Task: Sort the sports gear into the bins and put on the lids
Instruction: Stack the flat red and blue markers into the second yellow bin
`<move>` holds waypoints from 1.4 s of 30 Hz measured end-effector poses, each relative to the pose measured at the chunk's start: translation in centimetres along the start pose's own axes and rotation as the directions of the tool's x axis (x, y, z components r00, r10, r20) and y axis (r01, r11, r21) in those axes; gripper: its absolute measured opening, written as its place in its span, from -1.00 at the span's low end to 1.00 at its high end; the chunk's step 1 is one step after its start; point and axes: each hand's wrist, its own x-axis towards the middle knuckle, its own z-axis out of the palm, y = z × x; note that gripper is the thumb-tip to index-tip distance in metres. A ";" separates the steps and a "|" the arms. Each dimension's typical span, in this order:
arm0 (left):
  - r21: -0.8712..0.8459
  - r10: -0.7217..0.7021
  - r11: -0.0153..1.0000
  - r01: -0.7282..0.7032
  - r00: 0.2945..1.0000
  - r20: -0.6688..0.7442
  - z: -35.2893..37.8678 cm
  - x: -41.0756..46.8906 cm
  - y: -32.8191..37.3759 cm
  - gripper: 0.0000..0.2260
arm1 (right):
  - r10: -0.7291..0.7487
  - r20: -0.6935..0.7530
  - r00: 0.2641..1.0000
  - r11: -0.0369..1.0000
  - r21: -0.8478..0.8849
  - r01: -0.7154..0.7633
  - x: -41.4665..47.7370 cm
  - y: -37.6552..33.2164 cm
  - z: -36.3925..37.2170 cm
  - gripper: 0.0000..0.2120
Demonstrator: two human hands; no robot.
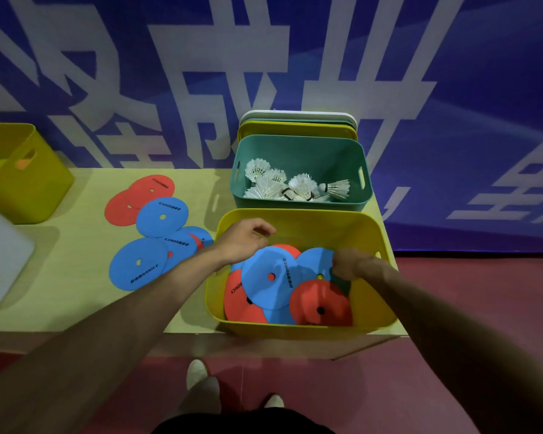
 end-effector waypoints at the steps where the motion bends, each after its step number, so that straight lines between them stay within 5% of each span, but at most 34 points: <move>1: -0.030 0.014 0.999 -0.015 1.000 -0.014 -0.4 0.0 0.1 -0.79 | -0.017 -0.029 0.999 1.000 -0.018 0.016 0.0 -0.5 -0.6 -0.71; 12: -0.316 0.077 0.939 -0.137 0.978 -0.193 -7.9 -0.4 -2.0 -0.74 | -0.270 -0.318 0.909 0.871 0.323 0.371 -0.4 -9.6 -8.7 -0.81; 19: -0.418 0.005 0.899 -0.133 0.956 -0.293 -15.1 -0.8 -6.7 -0.73 | -0.310 -0.416 0.855 0.792 0.383 0.474 1.0 -19.1 -12.1 -0.82; 28: -0.429 -0.295 0.892 0.143 0.904 -0.311 -20.9 -0.6 -19.0 -0.85 | -0.301 -0.248 0.921 0.846 0.377 0.378 7.5 -29.4 -10.5 -0.80; 33: -0.419 -0.460 0.844 0.334 0.852 -0.248 -21.2 -1.2 -27.2 -0.83 | -0.165 -0.143 0.976 0.885 0.416 0.210 11.6 -32.8 -6.5 -0.74; 42: -0.237 -0.577 0.813 0.532 0.791 -0.204 -19.1 0.6 -34.6 -0.64 | 0.071 -0.036 0.997 0.793 0.608 -0.034 16.0 -35.4 -1.3 -0.68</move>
